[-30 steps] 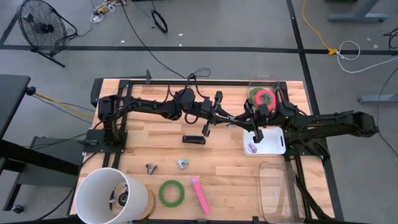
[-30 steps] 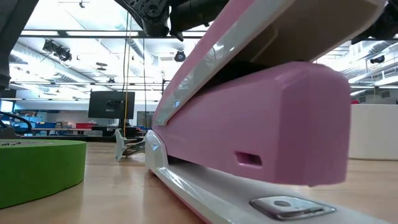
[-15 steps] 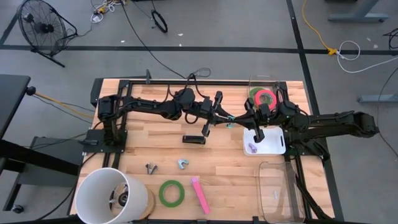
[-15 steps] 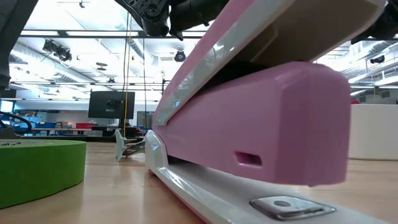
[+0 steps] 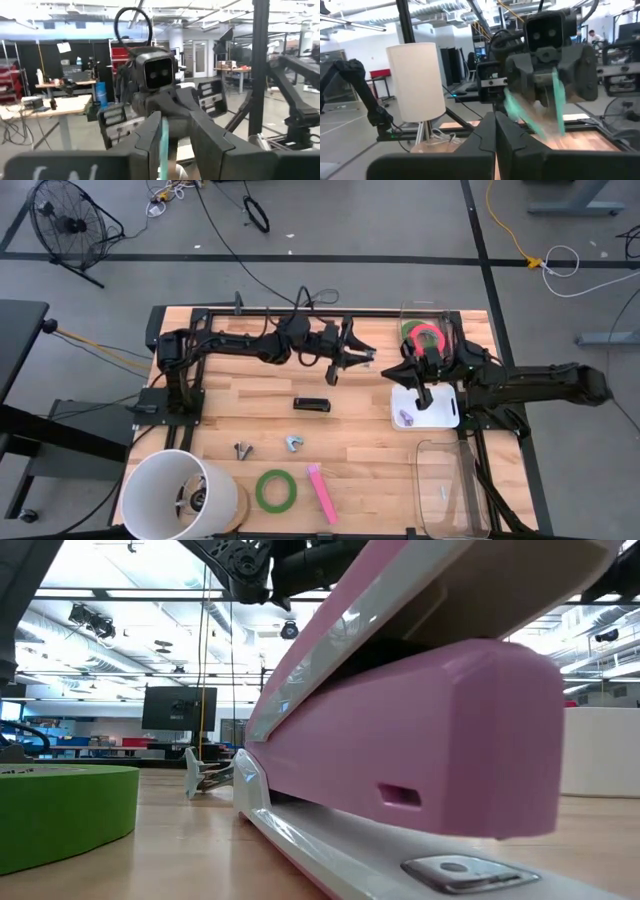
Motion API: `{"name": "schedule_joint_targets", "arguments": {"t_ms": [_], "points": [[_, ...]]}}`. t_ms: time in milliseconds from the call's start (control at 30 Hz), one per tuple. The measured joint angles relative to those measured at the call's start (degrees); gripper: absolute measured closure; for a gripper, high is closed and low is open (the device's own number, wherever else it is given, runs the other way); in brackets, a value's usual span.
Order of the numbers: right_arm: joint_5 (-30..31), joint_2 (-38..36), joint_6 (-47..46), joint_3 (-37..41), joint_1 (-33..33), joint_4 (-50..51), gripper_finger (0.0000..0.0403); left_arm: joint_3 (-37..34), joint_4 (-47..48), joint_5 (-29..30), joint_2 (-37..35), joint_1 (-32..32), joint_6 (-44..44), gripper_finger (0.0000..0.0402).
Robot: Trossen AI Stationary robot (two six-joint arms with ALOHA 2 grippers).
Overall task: Pick and place Stapler, Stapler remover, tape
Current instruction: Put the blue staple remover into the white bin
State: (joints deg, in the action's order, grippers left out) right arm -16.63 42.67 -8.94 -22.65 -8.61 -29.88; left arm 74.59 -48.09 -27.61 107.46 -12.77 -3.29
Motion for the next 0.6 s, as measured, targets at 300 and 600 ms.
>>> {"name": "schedule_joint_targets", "arguments": {"t_ms": [300,600], "points": [[4.78,-4.76,-1.4,0.0,-0.01,13.94,0.0402,0.01,-0.05,-1.44,-0.31,-0.06,-1.9,0.0316],[12.2,-1.71,-8.18,0.0,-0.02,29.82,0.0381,0.04,16.73,-3.47,-2.19,-0.96,-0.88,0.0366]]}}
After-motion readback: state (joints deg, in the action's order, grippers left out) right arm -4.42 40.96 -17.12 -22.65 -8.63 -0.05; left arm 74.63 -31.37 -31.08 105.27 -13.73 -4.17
